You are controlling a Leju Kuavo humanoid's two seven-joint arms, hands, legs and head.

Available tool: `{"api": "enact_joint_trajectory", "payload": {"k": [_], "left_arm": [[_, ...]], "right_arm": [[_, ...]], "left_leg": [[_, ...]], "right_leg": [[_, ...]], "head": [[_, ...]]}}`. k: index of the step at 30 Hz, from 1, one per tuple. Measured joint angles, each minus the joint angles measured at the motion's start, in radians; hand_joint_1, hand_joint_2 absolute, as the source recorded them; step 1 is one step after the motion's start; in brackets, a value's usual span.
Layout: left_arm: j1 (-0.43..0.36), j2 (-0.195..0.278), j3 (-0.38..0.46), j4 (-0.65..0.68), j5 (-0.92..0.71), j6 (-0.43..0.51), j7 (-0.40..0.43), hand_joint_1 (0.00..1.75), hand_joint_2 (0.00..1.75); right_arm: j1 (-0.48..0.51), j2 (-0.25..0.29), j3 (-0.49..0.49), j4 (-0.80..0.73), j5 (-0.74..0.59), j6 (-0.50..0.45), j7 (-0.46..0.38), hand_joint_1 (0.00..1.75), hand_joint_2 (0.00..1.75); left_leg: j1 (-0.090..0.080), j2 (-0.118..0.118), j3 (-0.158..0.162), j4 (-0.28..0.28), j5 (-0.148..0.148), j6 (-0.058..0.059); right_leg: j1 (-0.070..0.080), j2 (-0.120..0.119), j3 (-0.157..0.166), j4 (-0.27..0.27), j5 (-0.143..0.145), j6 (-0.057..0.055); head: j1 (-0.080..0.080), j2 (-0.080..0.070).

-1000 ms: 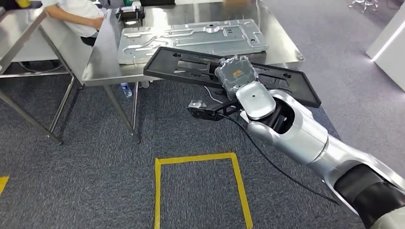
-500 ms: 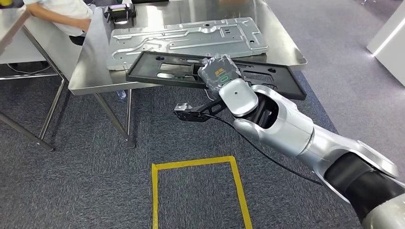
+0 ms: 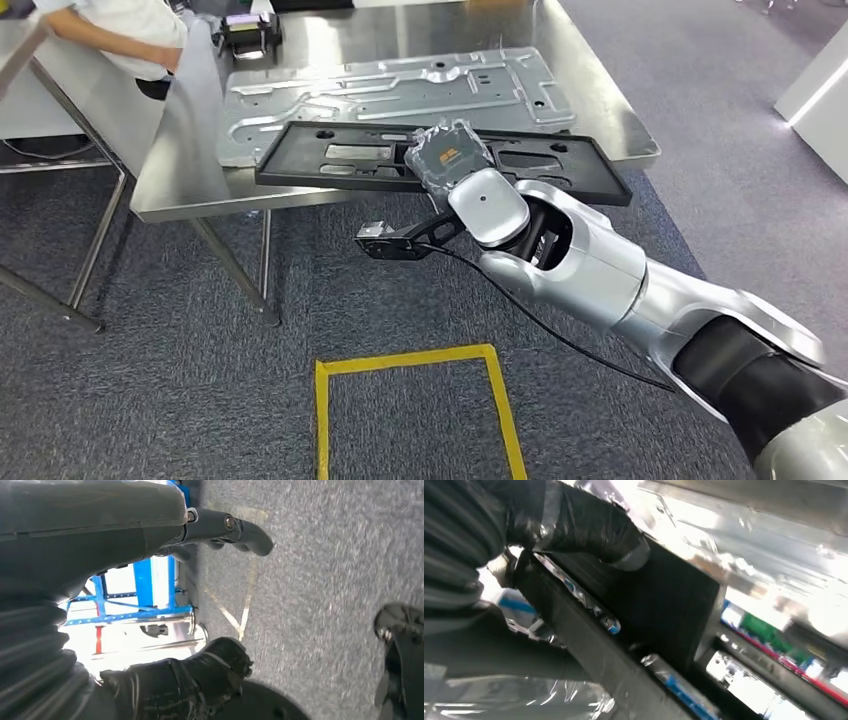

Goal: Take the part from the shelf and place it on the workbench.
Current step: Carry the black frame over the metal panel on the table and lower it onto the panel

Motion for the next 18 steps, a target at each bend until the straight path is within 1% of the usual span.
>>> {"api": "enact_joint_trajectory", "payload": {"k": [1, 2, 3, 4, 5, 6, 7, 8, 9, 10, 12, 13, 14, 15, 16, 17, 18], "left_arm": [[-0.002, 0.0, 0.0, 0.0, 0.0, 0.001, 0.001, 0.0, 1.75], [-0.002, 0.0, 0.0, 0.0, 0.0, 0.001, 0.002, 0.0, 1.75], [-0.002, 0.0, 0.0, 0.0, 0.0, 0.002, 0.002, 0.0, 1.75], [-0.003, 0.0, 0.0, 0.0, 0.0, 0.003, 0.003, 0.0, 1.75], [-0.004, -0.001, 0.0, 0.0, 0.0, 0.003, 0.003, 0.0, 1.75], [-0.004, -0.001, 0.0, 0.0, 0.0, 0.003, 0.003, 0.0, 1.75], [-0.004, -0.001, 0.0, 0.0, 0.0, 0.003, 0.003, 0.0, 1.75], [-0.003, -0.001, 0.0, 0.0, 0.0, 0.003, 0.004, 0.0, 1.75], [-0.001, -0.001, 0.0, 0.0, 0.0, 0.003, 0.004, 0.0, 1.75], [0.001, -0.002, 0.0, 0.0, 0.0, 0.003, 0.004, 0.0, 1.75], [0.008, -0.002, 0.0, 0.0, 0.0, 0.002, 0.005, 0.0, 1.75], [0.01, -0.002, 0.0, 0.0, 0.0, 0.002, 0.007, 0.0, 1.75], [0.011, -0.001, 0.0, 0.0, 0.0, 0.002, 0.008, 0.0, 1.75], [0.01, -0.001, 0.0, 0.0, 0.0, 0.001, 0.01, 0.0, 1.75], [0.008, -0.002, 0.0, 0.0, 0.0, 0.001, 0.011, 0.0, 1.75], [0.006, -0.002, 0.0, 0.0, 0.0, 0.0, 0.012, 0.0, 1.75], [0.004, -0.002, 0.0, 0.0, 0.0, 0.0, 0.012, 0.0, 1.75]], "right_arm": [[-0.001, 0.001, 0.003, 0.002, -0.001, -0.001, 0.0, 1.75, 1.75], [-0.002, 0.002, 0.006, 0.004, -0.001, -0.003, 0.001, 1.75, 1.75], [-0.006, 0.005, 0.008, 0.007, -0.001, -0.006, 0.001, 1.75, 1.75], [-0.009, 0.007, 0.009, 0.009, -0.002, -0.01, 0.001, 1.75, 1.75], [-0.011, 0.011, 0.01, 0.011, -0.003, -0.015, 0.001, 1.75, 1.75], [-0.012, 0.015, 0.011, 0.013, -0.005, -0.018, 0.001, 1.75, 1.75], [-0.012, 0.018, 0.013, 0.015, -0.006, -0.02, 0.001, 1.75, 1.75], [-0.011, 0.02, 0.015, 0.017, -0.008, -0.022, 0.0, 1.75, 1.75], [-0.011, 0.021, 0.018, 0.019, -0.009, -0.022, 0.0, 1.75, 1.75], [-0.012, 0.022, 0.021, 0.02, -0.01, -0.021, 0.0, 1.75, 1.75], [-0.015, 0.026, 0.025, 0.023, -0.012, -0.021, 0.0, 1.75, 1.75], [-0.018, 0.028, 0.027, 0.025, -0.014, -0.022, 0.0, 1.75, 1.75], [-0.019, 0.032, 0.029, 0.027, -0.016, -0.022, 0.0, 1.75, 1.75], [-0.022, 0.036, 0.031, 0.028, -0.018, -0.023, 0.0, 1.75, 1.75], [-0.025, 0.038, 0.032, 0.029, -0.02, -0.023, 0.0, 1.75, 1.75], [-0.027, 0.039, 0.034, 0.03, -0.02, -0.024, 0.0, 1.75, 1.75], [-0.031, 0.039, 0.035, 0.03, -0.02, -0.024, 0.0, 1.75, 1.75]], "left_leg": [[0.001, 0.001, -0.003, 0.008, 0.0, -0.005], [0.001, 0.002, -0.009, 0.028, 0.005, -0.01], [0.003, 0.003, -0.029, 0.063, 0.01, -0.014], [0.004, 0.004, -0.061, 0.115, 0.009, -0.017], [0.006, 0.005, -0.102, 0.174, -0.002, -0.021], [0.008, 0.006, -0.147, 0.226, -0.028, -0.025], [0.009, 0.006, -0.186, 0.26, -0.059, -0.028], [0.01, 0.006, -0.213, 0.267, -0.081, -0.031], [0.011, 0.006, -0.227, 0.248, -0.082, -0.033], [0.011, 0.007, -0.229, 0.204, -0.05, -0.032], [0.009, 0.007, -0.224, 0.088, 0.085, -0.025], [0.007, 0.007, -0.219, 0.047, 0.141, -0.019], [0.004, 0.007, -0.217, 0.023, 0.176, -0.013], [0.001, 0.007, -0.214, 0.019, 0.18, -0.008], [0.001, 0.007, -0.203, 0.016, 0.179, -0.002], [0.001, 0.007, -0.194, 0.012, 0.177, 0.004], [0.002, 0.007, -0.184, 0.008, 0.173, 0.01]], "right_leg": [[-0.001, 0.001, 0.008, 0.0, -0.002, -0.008], [-0.002, 0.001, 0.017, -0.003, -0.006, -0.015], [-0.004, 0.001, 0.029, -0.008, -0.013, -0.021], [-0.006, 0.002, 0.041, -0.013, -0.018, -0.025], [-0.006, 0.003, 0.053, -0.017, -0.026, -0.027], [-0.006, 0.003, 0.066, -0.02, -0.035, -0.028], [-0.007, 0.004, 0.079, -0.021, -0.046, -0.028], [-0.007, 0.004, 0.095, -0.022, -0.058, -0.028], [-0.007, 0.004, 0.112, -0.022, -0.071, -0.027], [-0.007, 0.004, 0.131, -0.022, -0.085, -0.025], [-0.006, 0.006, 0.159, -0.02, -0.111, -0.019], [-0.005, 0.009, 0.169, -0.018, -0.122, -0.013], [-0.004, 0.012, 0.176, -0.015, -0.131, -0.006], [-0.003, 0.014, 0.184, -0.011, -0.135, 0.0], [-0.003, 0.014, 0.184, -0.005, -0.136, 0.005], [-0.004, 0.013, 0.178, 0.015, -0.133, 0.008], [-0.005, 0.011, 0.159, 0.05, -0.131, 0.01]], "head": [[0.0, 0.0], [0.0, 0.0], [-0.002, 0.0], [-0.003, 0.0], [-0.005, 0.0], [-0.006, 0.0], [-0.006, 0.0], [-0.006, 0.0], [-0.006, 0.0], [-0.006, 0.0], [-0.007, 0.0], [-0.008, 0.0], [-0.009, 0.0], [-0.01, 0.0], [-0.009, 0.0], [-0.008, 0.0], [-0.006, 0.0]]}}
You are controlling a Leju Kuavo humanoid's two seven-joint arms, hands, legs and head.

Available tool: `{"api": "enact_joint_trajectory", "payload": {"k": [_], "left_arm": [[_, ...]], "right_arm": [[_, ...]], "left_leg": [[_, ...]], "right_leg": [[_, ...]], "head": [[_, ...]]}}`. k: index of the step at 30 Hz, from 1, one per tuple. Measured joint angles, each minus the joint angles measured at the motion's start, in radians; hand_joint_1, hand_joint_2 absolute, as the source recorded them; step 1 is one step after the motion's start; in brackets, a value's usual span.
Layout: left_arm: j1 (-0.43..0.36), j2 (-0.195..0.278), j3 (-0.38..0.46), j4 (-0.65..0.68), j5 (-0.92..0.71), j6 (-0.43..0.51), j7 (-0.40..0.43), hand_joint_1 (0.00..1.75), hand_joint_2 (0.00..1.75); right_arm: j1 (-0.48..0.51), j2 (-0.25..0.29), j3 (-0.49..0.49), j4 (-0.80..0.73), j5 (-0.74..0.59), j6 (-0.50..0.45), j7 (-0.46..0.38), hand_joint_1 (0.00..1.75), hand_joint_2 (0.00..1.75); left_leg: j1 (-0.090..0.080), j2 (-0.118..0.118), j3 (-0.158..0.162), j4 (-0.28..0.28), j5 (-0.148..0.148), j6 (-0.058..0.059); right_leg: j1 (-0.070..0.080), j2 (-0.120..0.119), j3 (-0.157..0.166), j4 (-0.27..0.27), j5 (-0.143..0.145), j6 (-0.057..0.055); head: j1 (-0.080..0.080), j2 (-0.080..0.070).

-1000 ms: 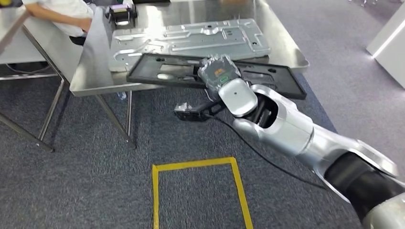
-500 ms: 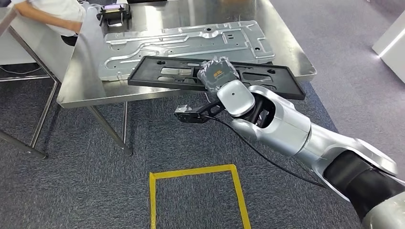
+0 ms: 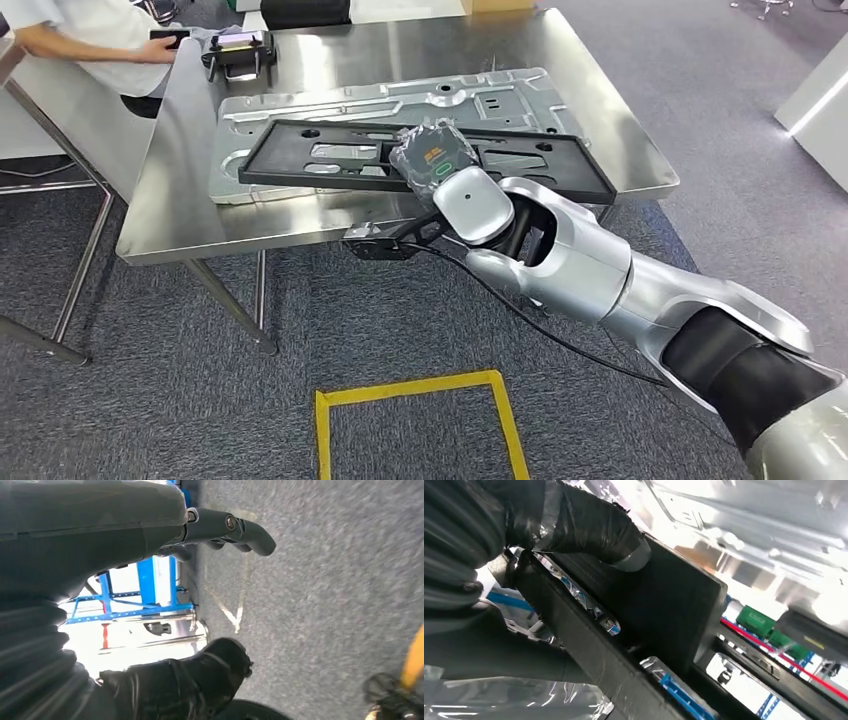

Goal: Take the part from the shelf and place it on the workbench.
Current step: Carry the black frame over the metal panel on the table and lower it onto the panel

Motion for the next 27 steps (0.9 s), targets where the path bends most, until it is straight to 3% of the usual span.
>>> {"api": "enact_joint_trajectory", "payload": {"k": [2, 4, 5, 6, 7, 9, 11, 15, 16, 18, 20, 21, 22, 24, 26, 27], "left_arm": [[-0.002, 0.0, 0.0, 0.0, 0.0, 0.0, 0.0, 0.0, 1.75], [-0.003, 0.0, 0.0, 0.0, 0.0, 0.0, 0.0, 0.0, 1.75], [-0.004, 0.0, 0.0, 0.0, 0.0, 0.0, 0.0, 0.0, 1.75], [-0.004, 0.0, 0.0, 0.0, 0.0, 0.0, 0.0, 0.0, 1.75], [-0.003, 0.0, 0.0, 0.0, 0.0, 0.001, 0.0, 0.0, 1.75], [-0.001, -0.001, 0.0, 0.0, 0.0, 0.001, 0.0, 0.0, 1.75], [-0.002, -0.004, 0.0, 0.0, 0.0, 0.0, 0.0, 0.0, 1.75], [-0.006, -0.003, 0.0, 0.0, 0.0, -0.003, -0.001, 0.0, 1.75], [-0.005, -0.003, 0.0, 0.0, 0.0, -0.004, -0.001, 0.0, 1.75], [-0.006, -0.004, 0.0, 0.0, 0.0, -0.005, -0.001, 0.0, 1.75], [-0.007, -0.003, 0.0, 0.0, 0.0, -0.006, -0.001, 0.0, 1.75], [-0.006, -0.003, 0.0, 0.0, 0.0, -0.006, -0.001, 0.0, 1.75], [-0.005, -0.003, 0.0, 0.0, 0.0, -0.006, -0.001, 0.0, 1.75], [0.0, -0.003, 0.0, 0.0, 0.0, -0.005, 0.0, 0.0, 1.75], [0.001, -0.003, 0.0, 0.0, 0.0, -0.005, 0.001, 0.0, 1.75], [0.001, -0.003, 0.0, 0.0, 0.0, -0.005, 0.002, 0.0, 1.75]], "right_arm": [[-0.002, 0.0, 0.002, 0.002, 0.0, 0.0, 0.0, 1.75, 1.75], [0.001, 0.001, 0.006, 0.004, -0.001, 0.0, 0.0, 1.75, 1.75], [0.002, 0.001, 0.008, 0.006, -0.001, 0.0, 0.0, 1.75, 1.75], [0.003, 0.001, 0.009, 0.009, -0.001, 0.0, 0.0, 1.75, 1.75], [0.004, 0.001, 0.009, 0.011, -0.001, 0.0, 0.0, 1.75, 1.75], [0.004, 0.001, 0.01, 0.014, -0.001, 0.0, 0.0, 1.75, 1.75], [0.002, 0.001, 0.01, 0.016, -0.002, -0.001, 0.0, 1.75, 1.75], [-0.001, 0.001, 0.011, 0.018, -0.003, -0.003, 0.001, 1.75, 1.75], [-0.003, 0.001, 0.011, 0.018, -0.003, -0.003, 0.001, 1.75, 1.75], [-0.003, 0.002, 0.011, 0.02, -0.004, -0.003, 0.001, 1.75, 1.75], [0.001, 0.002, 0.013, 0.022, -0.004, -0.003, 0.001, 1.75, 1.75], [0.003, 0.002, 0.014, 0.023, -0.004, -0.003, 0.0, 1.75, 1.75], [0.004, 0.002, 0.016, 0.024, -0.004, -0.003, 0.0, 1.75, 1.75], [0.004, 0.002, 0.018, 0.026, -0.004, -0.005, 0.0, 1.75, 1.75], [0.003, 0.002, 0.02, 0.029, -0.006, -0.008, 0.001, 1.75, 1.75], [0.003, 0.002, 0.023, 0.031, -0.009, -0.011, 0.001, 1.75, 1.75]], "left_leg": [[0.001, 0.0, 0.018, -0.005, -0.011, 0.01], [-0.001, -0.001, 0.032, -0.004, -0.027, 0.016], [-0.002, -0.003, 0.041, -0.003, -0.036, 0.017], [-0.003, -0.005, 0.051, -0.001, -0.046, 0.017], [-0.004, -0.007, 0.062, 0.0, -0.056, 0.016], [-0.006, -0.009, 0.085, 0.005, -0.078, 0.012], [-0.007, -0.011, 0.095, 0.007, -0.094, 0.004], [-0.008, -0.009, 0.091, 0.041, -0.103, -0.016], [-0.006, -0.008, 0.071, 0.078, -0.11, -0.021], [0.004, -0.005, -0.003, 0.193, -0.145, -0.033], [0.014, -0.003, -0.07, 0.268, -0.178, -0.048], [0.018, -0.002, -0.083, 0.261, -0.169, -0.055], [0.021, 0.0, -0.079, 0.221, -0.138, -0.059], [0.027, 0.001, -0.044, 0.091, -0.041, -0.065], [0.022, 0.001, -0.019, 0.009, 0.001, -0.055], [0.019, 0.001, -0.016, 0.0, -0.004, -0.046]], "right_leg": [[-0.001, -0.004, -0.069, 0.109, -0.019, 0.005], [-0.001, -0.004, -0.146, 0.204, -0.068, 0.009], [-0.001, -0.004, -0.171, 0.218, -0.08, 0.009], [-0.001, -0.004, -0.182, 0.202, -0.072, 0.009], [0.0, -0.004, -0.177, 0.157, -0.041, 0.006], [0.007, -0.005, -0.145, 0.027, 0.057, -0.006], [0.015, -0.006, -0.123, -0.049, 0.11, -0.018], [0.01, -0.007, -0.09, -0.074, 0.105, -0.04], [0.006, -0.008, -0.079, -0.078, 0.101, -0.045], [0.004, -0.009, -0.062, -0.083, 0.09, -0.05], [0.002, -0.008, -0.047, -0.083, 0.074, -0.048], [0.001, -0.007, -0.037, -0.082, 0.065, -0.046], [-0.002, -0.006, -0.025, -0.081, 0.055, -0.042], [-0.006, -0.004, -0.001, -0.079, 0.034, -0.032], [-0.006, -0.003, 0.009, -0.079, 0.018, -0.018], [-0.005, -0.002, 0.011, -0.078, 0.014, -0.012]], "head": [[0.002, 0.0], [0.003, 0.0], [0.003, 0.0], [0.003, 0.0], [0.003, 0.0], [0.002, 0.0], [0.0, 0.0], [-0.003, 0.0], [-0.005, 0.0], [-0.009, 0.0], [-0.01, 0.0], [-0.01, 0.0], [-0.01, 0.0], [-0.01, 0.0], [-0.012, 0.0], [-0.014, 0.0]]}}
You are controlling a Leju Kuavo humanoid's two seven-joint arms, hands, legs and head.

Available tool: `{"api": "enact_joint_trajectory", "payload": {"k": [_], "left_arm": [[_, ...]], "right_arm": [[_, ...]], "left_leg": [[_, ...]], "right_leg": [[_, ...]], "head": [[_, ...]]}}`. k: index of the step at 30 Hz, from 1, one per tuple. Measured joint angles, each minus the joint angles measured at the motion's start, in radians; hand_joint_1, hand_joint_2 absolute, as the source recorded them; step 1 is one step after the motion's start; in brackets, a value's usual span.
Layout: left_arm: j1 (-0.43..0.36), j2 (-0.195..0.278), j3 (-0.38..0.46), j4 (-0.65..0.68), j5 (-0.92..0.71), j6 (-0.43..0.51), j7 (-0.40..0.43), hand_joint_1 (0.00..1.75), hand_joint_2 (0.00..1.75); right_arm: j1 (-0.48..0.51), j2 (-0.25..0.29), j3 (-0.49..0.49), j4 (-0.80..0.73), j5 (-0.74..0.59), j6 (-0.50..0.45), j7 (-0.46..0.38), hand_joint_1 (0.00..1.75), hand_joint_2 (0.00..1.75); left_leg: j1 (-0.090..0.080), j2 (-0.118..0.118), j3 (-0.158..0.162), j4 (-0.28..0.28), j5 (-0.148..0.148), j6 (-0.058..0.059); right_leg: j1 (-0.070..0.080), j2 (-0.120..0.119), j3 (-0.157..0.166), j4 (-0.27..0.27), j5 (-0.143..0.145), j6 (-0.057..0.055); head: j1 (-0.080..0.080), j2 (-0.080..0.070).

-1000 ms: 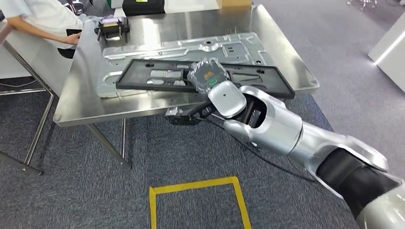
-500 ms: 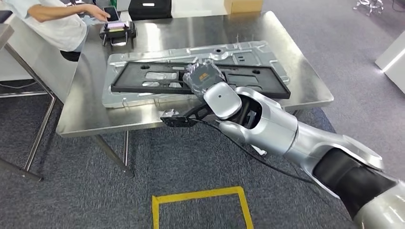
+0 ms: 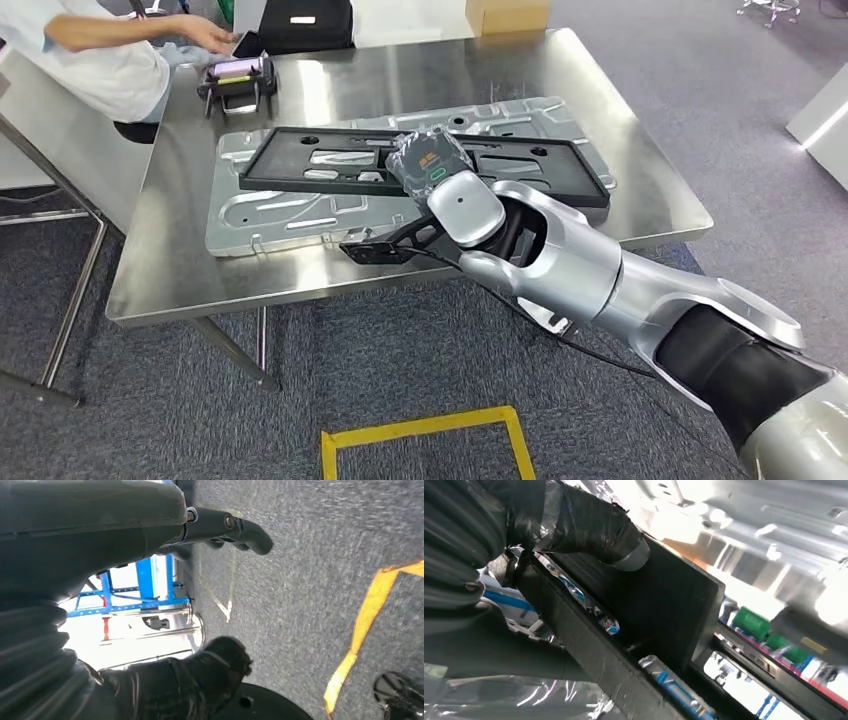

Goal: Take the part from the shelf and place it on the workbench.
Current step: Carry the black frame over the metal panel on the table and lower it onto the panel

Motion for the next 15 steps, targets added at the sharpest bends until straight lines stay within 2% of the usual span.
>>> {"api": "enact_joint_trajectory", "payload": {"k": [2, 3, 4, 7, 8, 9, 10, 11, 12, 13, 14, 15], "left_arm": [[-0.002, 0.0, 0.0, 0.0, 0.0, 0.0, 0.0, 0.0, 1.75], [-0.002, 0.0, 0.0, 0.0, 0.0, 0.0, 0.0, 0.0, 1.75], [-0.002, 0.0, 0.0, 0.0, 0.0, 0.0, 0.001, 0.0, 1.75], [-0.006, 0.0, 0.0, 0.0, 0.0, 0.0, 0.0, 0.0, 1.75], [-0.007, 0.0, 0.0, 0.0, 0.0, 0.0, 0.0, 0.0, 1.75], [-0.008, 0.0, 0.0, 0.0, 0.0, 0.0, -0.001, 0.0, 1.75], [-0.008, 0.0, 0.0, 0.0, 0.0, 0.0, -0.001, 0.0, 1.75], [-0.007, 0.0, 0.0, 0.0, 0.0, 0.0, -0.001, 0.0, 1.75], [-0.005, 0.0, 0.0, 0.0, 0.0, 0.0, -0.001, 0.0, 1.75], [-0.004, -0.001, 0.0, 0.0, 0.0, 0.0, 0.0, 0.0, 1.75], [-0.004, -0.002, 0.0, 0.0, 0.0, 0.0, 0.0, 0.0, 1.75], [-0.005, -0.003, 0.0, 0.0, 0.0, 0.0, 0.0, 0.0, 1.75]], "right_arm": [[0.0, 0.002, 0.005, 0.003, -0.011, -0.011, 0.0, 1.75, 1.75], [-0.001, 0.003, 0.008, 0.005, -0.017, -0.02, 0.0, 1.75, 1.75], [-0.002, 0.004, 0.011, 0.008, -0.022, -0.031, 0.0, 1.75, 1.75], [-0.003, 0.009, 0.024, 0.023, -0.03, -0.054, 0.0, 1.75, 1.75], [-0.001, 0.01, 0.03, 0.028, -0.031, -0.057, 0.0, 1.75, 1.75], [0.0, 0.01, 0.035, 0.034, -0.032, -0.058, 0.0, 1.75, 1.75], [0.001, 0.011, 0.04, 0.04, -0.033, -0.058, 0.0, 1.75, 1.75], [0.001, 0.012, 0.043, 0.044, -0.033, -0.058, 0.0, 1.75, 1.75], [0.0, 0.012, 0.045, 0.048, -0.034, -0.059, 0.0, 1.75, 1.75], [-0.003, 0.013, 0.047, 0.052, -0.035, -0.06, 0.0, 1.75, 1.75], [-0.005, 0.013, 0.05, 0.055, -0.037, -0.061, 0.0, 1.75, 1.75], [-0.007, 0.014, 0.052, 0.058, -0.039, -0.061, 0.0, 1.75, 1.75]], "left_leg": [[-0.002, -0.001, 0.012, -0.002, -0.006, 0.019], [-0.001, -0.001, 0.021, -0.004, -0.011, 0.027], [-0.001, -0.002, 0.031, -0.006, -0.015, 0.034], [-0.003, -0.003, 0.056, -0.007, -0.035, 0.048], [-0.004, -0.006, 0.065, -0.007, -0.043, 0.05], [-0.005, -0.009, 0.076, -0.007, -0.052, 0.05], [-0.006, -0.012, 0.088, -0.006, -0.062, 0.05], [-0.006, -0.014, 0.102, -0.006, -0.072, 0.049], [-0.007, -0.015, 0.113, -0.006, -0.083, 0.047], [-0.008, -0.016, 0.122, -0.004, -0.093, 0.043], [-0.009, -0.017, 0.126, -0.003, -0.102, 0.037], [-0.01, -0.017, 0.129, 0.0, -0.108, 0.031]], "right_leg": [[0.0, -0.001, 0.003, 0.005, -0.007, 0.011], [-0.001, -0.002, -0.003, 0.025, -0.011, 0.014], [-0.002, -0.003, -0.022, 0.064, -0.019, 0.016], [0.001, -0.004, -0.143, 0.252, -0.076, 0.019], [0.002, -0.004, -0.178, 0.289, -0.091, 0.019], [0.003, -0.004, -0.197, 0.292, -0.09, 0.018], [0.004, -0.004, -0.2, 0.263, -0.068, 0.014], [0.006, -0.005, -0.19, 0.207, -0.025, 0.009], [0.009, -0.005, -0.174, 0.136, 0.033, 0.002], [0.013, -0.006, -0.16, 0.076, 0.073, -0.004], [0.017, -0.006, -0.15, 0.036, 0.104, -0.009], [0.02, -0.006, -0.145, 0.015, 0.115, -0.013]], "head": [[0.0, 0.0], [0.0, 0.0], [0.001, 0.0], [0.003, 0.0], [0.003, 0.0], [0.003, 0.0], [0.003, 0.0], [0.003, 0.0], [0.003, 0.0], [0.003, 0.0], [0.002, 0.0], [0.001, 0.0]]}}
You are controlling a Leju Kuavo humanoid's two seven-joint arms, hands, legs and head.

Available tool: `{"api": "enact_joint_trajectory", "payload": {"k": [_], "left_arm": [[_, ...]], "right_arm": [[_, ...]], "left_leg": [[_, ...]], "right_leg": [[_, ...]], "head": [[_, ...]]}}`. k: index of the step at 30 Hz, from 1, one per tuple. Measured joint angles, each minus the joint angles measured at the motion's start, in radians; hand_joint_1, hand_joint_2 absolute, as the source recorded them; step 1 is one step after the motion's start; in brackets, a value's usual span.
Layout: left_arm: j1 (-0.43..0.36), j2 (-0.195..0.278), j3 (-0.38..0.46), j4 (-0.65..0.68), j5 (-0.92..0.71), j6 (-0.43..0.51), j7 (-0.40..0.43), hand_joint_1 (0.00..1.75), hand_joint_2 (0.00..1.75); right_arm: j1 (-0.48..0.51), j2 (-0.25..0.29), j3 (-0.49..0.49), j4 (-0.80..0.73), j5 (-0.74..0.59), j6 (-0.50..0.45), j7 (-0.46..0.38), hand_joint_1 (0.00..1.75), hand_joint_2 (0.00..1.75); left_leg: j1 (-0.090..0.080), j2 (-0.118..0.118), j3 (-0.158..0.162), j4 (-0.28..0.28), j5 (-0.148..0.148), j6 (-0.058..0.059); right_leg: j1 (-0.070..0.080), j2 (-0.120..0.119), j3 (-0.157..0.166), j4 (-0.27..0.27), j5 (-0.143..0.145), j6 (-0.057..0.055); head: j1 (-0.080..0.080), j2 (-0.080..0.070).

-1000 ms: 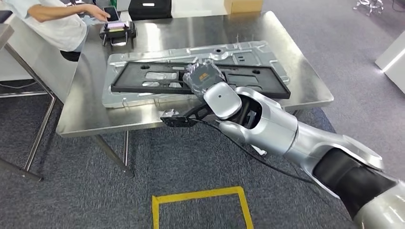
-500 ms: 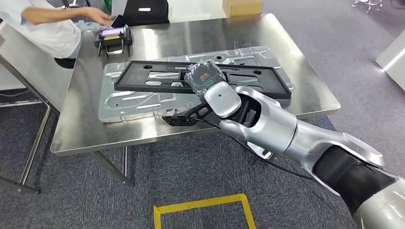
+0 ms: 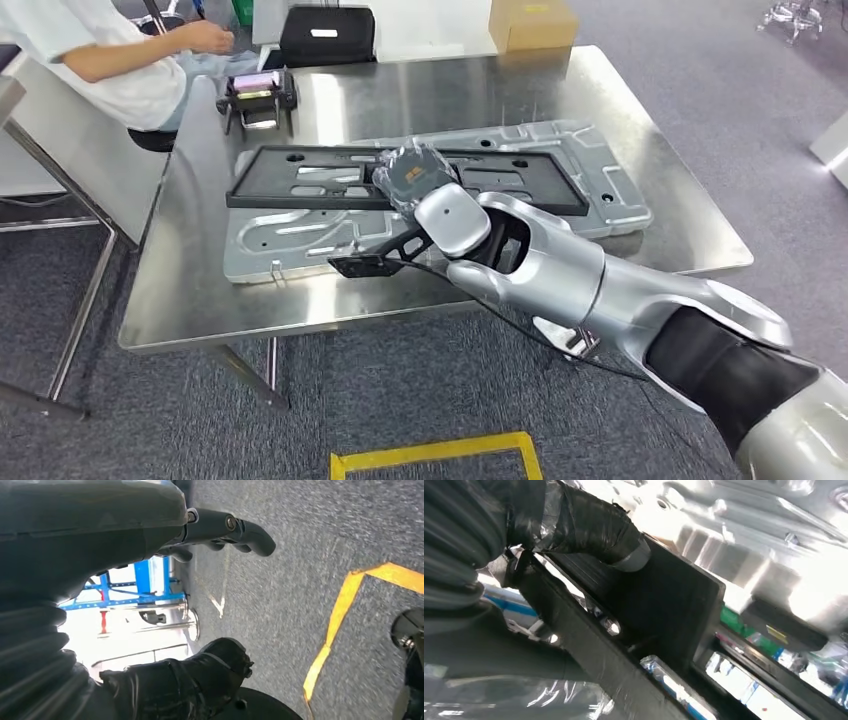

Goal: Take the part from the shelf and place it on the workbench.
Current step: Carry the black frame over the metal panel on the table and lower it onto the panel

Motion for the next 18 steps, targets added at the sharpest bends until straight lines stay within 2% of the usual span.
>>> {"api": "enact_joint_trajectory", "payload": {"k": [3, 4, 5, 7, 8, 9, 10, 12, 13, 14, 15, 16, 18], "left_arm": [[-0.003, 0.002, 0.0, 0.0, 0.0, 0.0, 0.002, 0.0, 1.75], [-0.003, 0.002, 0.0, 0.0, 0.0, 0.0, 0.002, 0.0, 1.75], [-0.003, 0.003, 0.0, 0.0, 0.0, -0.001, 0.002, 0.0, 1.75], [-0.004, 0.002, 0.0, 0.0, 0.0, -0.001, 0.001, 0.0, 1.75], [-0.005, 0.002, 0.0, 0.0, 0.0, -0.002, 0.001, 0.0, 1.75], [-0.005, 0.002, 0.0, 0.0, 0.0, -0.002, 0.0, 0.0, 1.75], [-0.004, 0.002, 0.0, 0.0, 0.0, -0.002, -0.001, 0.0, 1.75], [-0.001, 0.002, 0.0, 0.0, 0.0, -0.002, -0.001, 0.0, 1.75], [0.001, 0.003, 0.0, 0.0, 0.0, -0.001, -0.002, 0.0, 1.75], [0.002, 0.003, 0.0, 0.0, 0.0, -0.001, -0.002, 0.0, 1.75], [0.001, 0.004, 0.0, 0.0, 0.0, -0.001, -0.003, 0.0, 1.75], [0.0, 0.005, 0.0, 0.0, 0.0, -0.001, -0.003, 0.0, 1.75], [-0.001, 0.005, 0.0, 0.0, 0.0, -0.001, -0.002, 0.0, 1.75]], "right_arm": [[-0.003, 0.004, 0.004, 0.005, -0.004, -0.001, 0.001, 1.75, 1.75], [-0.006, 0.005, 0.004, 0.006, -0.004, -0.001, 0.001, 1.75, 1.75], [-0.008, 0.006, 0.005, 0.009, -0.004, -0.003, 0.002, 1.75, 1.75], [-0.007, 0.008, 0.008, 0.014, -0.007, -0.006, 0.001, 1.75, 1.75], [-0.005, 0.009, 0.011, 0.017, -0.008, -0.008, 0.001, 1.75, 1.75], [-0.002, 0.01, 0.014, 0.02, -0.01, -0.01, 0.0, 1.75, 1.75], [0.0, 0.011, 0.018, 0.024, -0.011, -0.012, 0.0, 1.75, 1.75], [0.001, 0.014, 0.022, 0.031, -0.012, -0.017, 0.0, 1.75, 1.75], [0.0, 0.015, 0.023, 0.035, -0.014, -0.02, 0.0, 1.75, 1.75], [-0.002, 0.017, 0.024, 0.038, -0.016, -0.025, 0.001, 1.75, 1.75], [-0.004, 0.018, 0.024, 0.042, -0.019, -0.029, 0.0, 1.75, 1.75], [-0.005, 0.02, 0.025, 0.045, -0.023, -0.033, 0.0, 1.75, 1.75], [-0.006, 0.024, 0.027, 0.052, -0.027, -0.044, 0.0, 1.75, 1.75]], "left_leg": [[-0.001, 0.002, 0.002, 0.017, -0.012, -0.015], [0.0, 0.004, -0.011, 0.046, -0.021, -0.02], [0.002, 0.007, -0.038, 0.093, -0.036, -0.025], [0.005, 0.01, -0.115, 0.215, -0.079, -0.034], [0.006, 0.011, -0.151, 0.258, -0.093, -0.037], [0.006, 0.012, -0.173, 0.273, -0.091, -0.038], [0.007, 0.013, -0.179, 0.253, -0.065, -0.038], [0.006, 0.015, -0.154, 0.131, 0.036, -0.033], [0.004, 0.015, -0.139, 0.073, 0.071, -0.029], [0.001, 0.016, -0.126, 0.03, 0.092, -0.024], [-0.003, 0.016, -0.12, 0.008, 0.097, -0.018], [-0.006, 0.016, -0.114, 0.003, 0.089, -0.011], [-0.004, 0.016, -0.096, -0.01, 0.091, 0.003]], "right_leg": [[-0.003, 0.002, 0.018, -0.007, -0.011, -0.014], [-0.006, 0.002, 0.026, -0.01, -0.015, -0.019], [-0.008, 0.002, 0.034, -0.012, -0.02, -0.023], [-0.008, 0.003, 0.045, -0.012, -0.032, -0.026], [-0.008, 0.004, 0.053, -0.012, -0.039, -0.026], [-0.008, 0.004, 0.063, -0.011, -0.047, -0.026], [-0.008, 0.005, 0.074, -0.011, -0.056, -0.025], [-0.008, 0.006, 0.099, -0.01, -0.076, -0.021], [-0.007, 0.007, 0.109, -0.009, -0.084, -0.017], [-0.007, 0.008, 0.114, -0.009, -0.091, -0.012], [-0.006, 0.009, 0.117, -0.008, -0.095, -0.007], [-0.005, 0.009, 0.12, -0.008, -0.098, -0.002], [-0.005, 0.008, 0.124, 0.003, -0.104, 0.006]], "head": [[0.001, 0.0], [0.0, 0.0], [-0.001, 0.0], [-0.003, 0.0], [-0.003, 0.0], [-0.003, 0.0], [-0.003, 0.0], [-0.003, 0.0], [-0.003, 0.0], [-0.003, 0.0], [-0.002, 0.0], [-0.002, 0.0], [0.0, 0.0]]}}
